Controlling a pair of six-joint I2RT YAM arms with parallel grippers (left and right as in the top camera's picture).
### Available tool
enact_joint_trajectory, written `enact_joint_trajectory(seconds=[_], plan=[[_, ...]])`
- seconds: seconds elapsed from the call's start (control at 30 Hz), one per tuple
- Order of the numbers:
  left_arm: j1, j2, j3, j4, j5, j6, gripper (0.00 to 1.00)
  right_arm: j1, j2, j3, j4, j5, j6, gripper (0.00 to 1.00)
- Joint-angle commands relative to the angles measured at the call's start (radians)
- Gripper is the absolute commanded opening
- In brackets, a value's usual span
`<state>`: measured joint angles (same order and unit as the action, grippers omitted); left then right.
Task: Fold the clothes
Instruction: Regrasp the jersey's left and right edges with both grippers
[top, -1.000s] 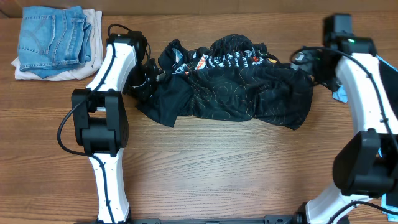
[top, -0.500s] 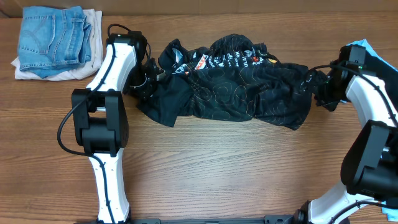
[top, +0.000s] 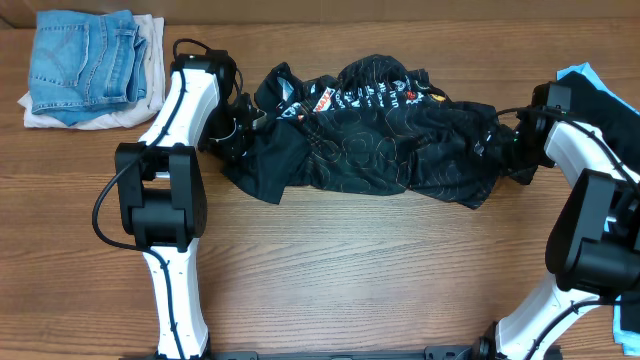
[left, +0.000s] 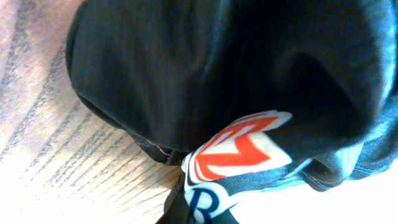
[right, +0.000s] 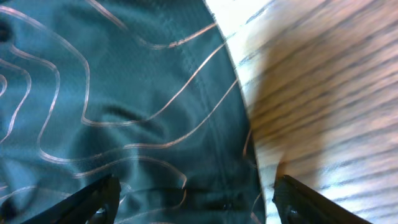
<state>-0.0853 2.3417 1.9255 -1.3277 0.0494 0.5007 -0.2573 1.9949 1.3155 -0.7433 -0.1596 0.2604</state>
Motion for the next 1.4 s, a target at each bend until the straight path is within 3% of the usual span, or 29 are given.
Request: enact_joint_trajectory(seconds=[0.0,0.13,0.3,0.57,0.83,1.07,1.37], plan=[[0.000,0.008,0.000,0.001,0.022,-0.011,0.04,0.002,0.047,-0.015,-0.002,0.028,-0.008,0.83],[0.000,0.008,0.000,0.001,0.022,-0.011,0.04,0.005,0.061,-0.015,0.002,0.027,-0.026,0.76],[0.000,0.008,0.000,0.001,0.022,-0.011,0.04,0.011,0.061,-0.015,-0.006,0.028,-0.026,0.55],[0.001,0.008,0.000,-0.002,0.022,-0.011,0.04,0.042,0.071,-0.015,-0.024,0.113,-0.024,0.50],[0.001,0.008,0.000,0.005,0.023,-0.047,0.04,0.046,0.082,-0.011,-0.025,0.143,0.057,0.06],[-0.001,0.003,0.032,-0.024,0.048,-0.132,0.04,0.046,0.060,0.055,-0.094,0.139,0.125,0.04],[-0.001,-0.001,0.255,-0.183,0.224,-0.132,0.04,0.046,-0.117,0.168,-0.207,0.046,0.134,0.04]])
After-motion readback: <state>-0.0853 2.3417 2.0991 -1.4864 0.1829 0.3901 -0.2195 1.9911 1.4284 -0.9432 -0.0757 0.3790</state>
